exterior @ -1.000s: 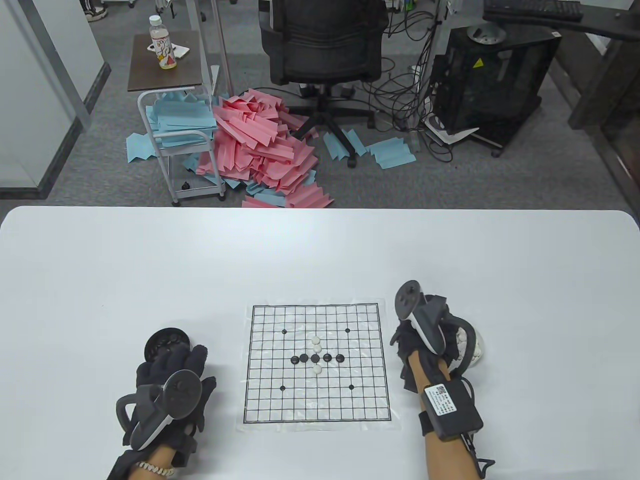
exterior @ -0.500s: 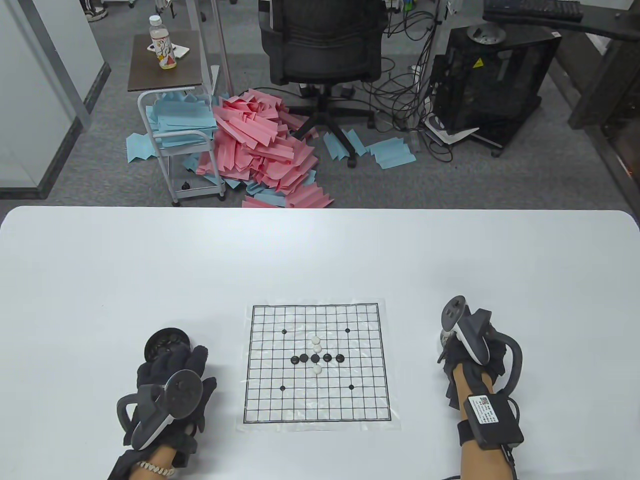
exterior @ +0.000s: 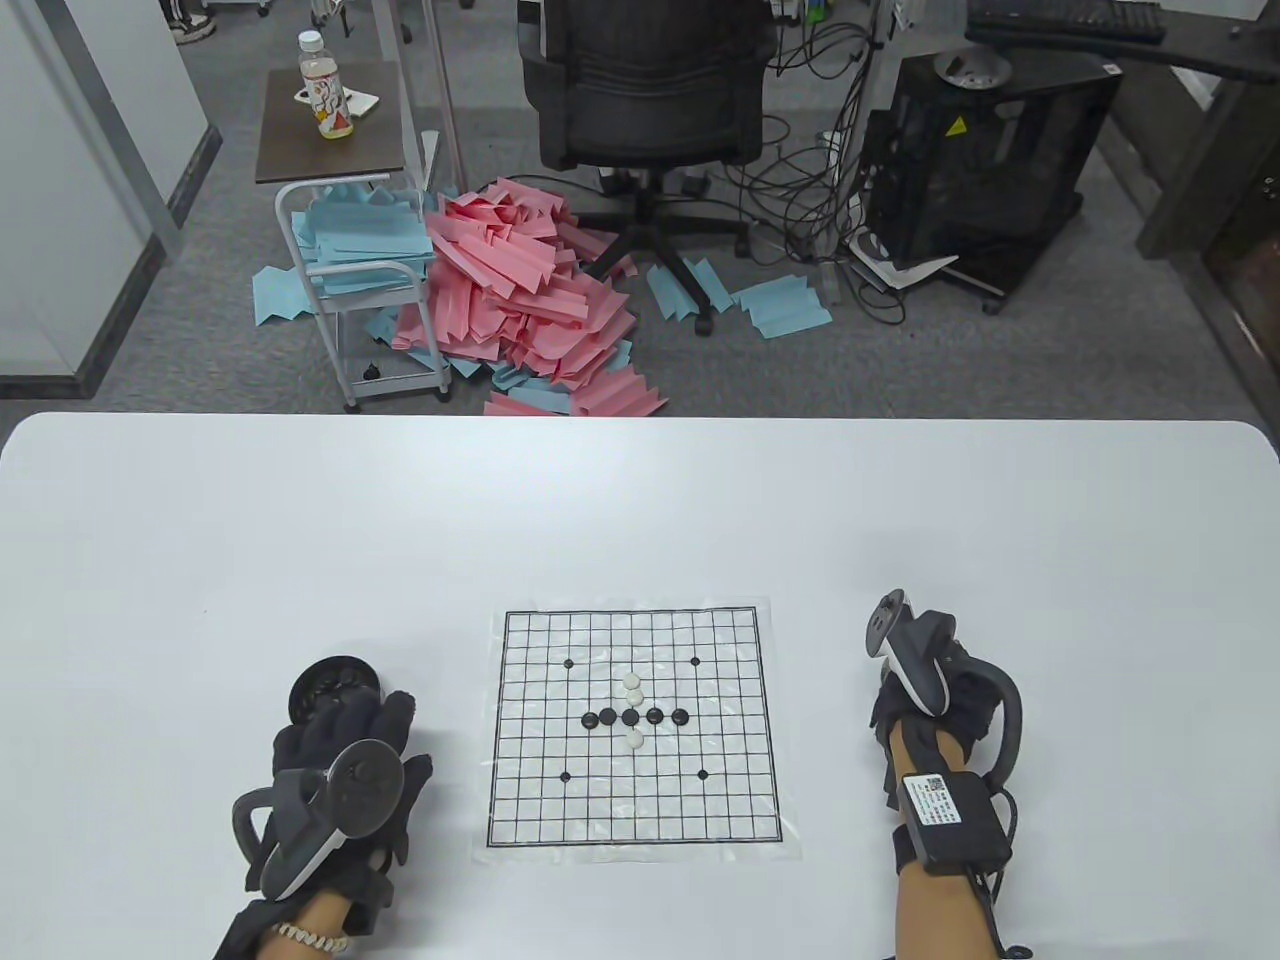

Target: Place Go stones in plus sign pattern

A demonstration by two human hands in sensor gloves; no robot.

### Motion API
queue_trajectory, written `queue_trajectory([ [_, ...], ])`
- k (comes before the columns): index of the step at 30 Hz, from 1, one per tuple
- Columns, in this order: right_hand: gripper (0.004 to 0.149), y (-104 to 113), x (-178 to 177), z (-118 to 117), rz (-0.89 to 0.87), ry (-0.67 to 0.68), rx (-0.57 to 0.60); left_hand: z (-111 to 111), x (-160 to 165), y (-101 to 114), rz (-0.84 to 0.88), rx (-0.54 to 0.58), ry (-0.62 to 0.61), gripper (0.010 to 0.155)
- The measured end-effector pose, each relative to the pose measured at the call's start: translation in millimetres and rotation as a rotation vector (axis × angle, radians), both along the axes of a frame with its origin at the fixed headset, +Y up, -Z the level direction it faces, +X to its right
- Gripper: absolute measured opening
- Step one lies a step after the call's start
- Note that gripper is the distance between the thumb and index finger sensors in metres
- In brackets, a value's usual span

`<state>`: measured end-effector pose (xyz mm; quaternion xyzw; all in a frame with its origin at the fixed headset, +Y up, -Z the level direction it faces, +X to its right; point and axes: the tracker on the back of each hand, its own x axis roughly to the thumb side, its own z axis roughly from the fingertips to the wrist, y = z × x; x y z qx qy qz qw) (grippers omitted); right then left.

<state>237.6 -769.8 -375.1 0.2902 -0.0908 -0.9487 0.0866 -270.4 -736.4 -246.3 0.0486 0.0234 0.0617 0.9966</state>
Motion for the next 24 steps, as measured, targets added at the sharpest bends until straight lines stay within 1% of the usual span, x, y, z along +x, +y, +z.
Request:
queue_trajectory([
  [9,0.038,-1.1,5.5,4.3,-0.032,0.021,0.053,0.0,0.7,0.0,-0.003,0.000,-0.001,0.070],
  [14,0.037,19.2,-1.1,10.9,-0.045,0.065,0.165,-0.3,1.1,-0.1,-0.004,-0.001,-0.002,0.070],
  [16,0.037,33.0,-11.0,15.5,-0.064,0.119,0.230,-0.3,1.2,0.0,-0.004,0.001,-0.002,0.069],
  [20,0.037,53.2,-39.4,25.4,-0.086,0.264,0.309,-0.3,1.1,-0.1,-0.005,0.002,-0.002,0.069],
  [22,0.037,62.3,-65.9,33.7,-0.119,0.369,0.335,-0.2,1.2,-0.1,-0.005,0.003,-0.002,0.069],
  [24,0.036,65.8,-90.5,41.4,-0.162,0.462,0.342,-0.2,1.4,-0.2,-0.006,0.004,-0.003,0.069],
])
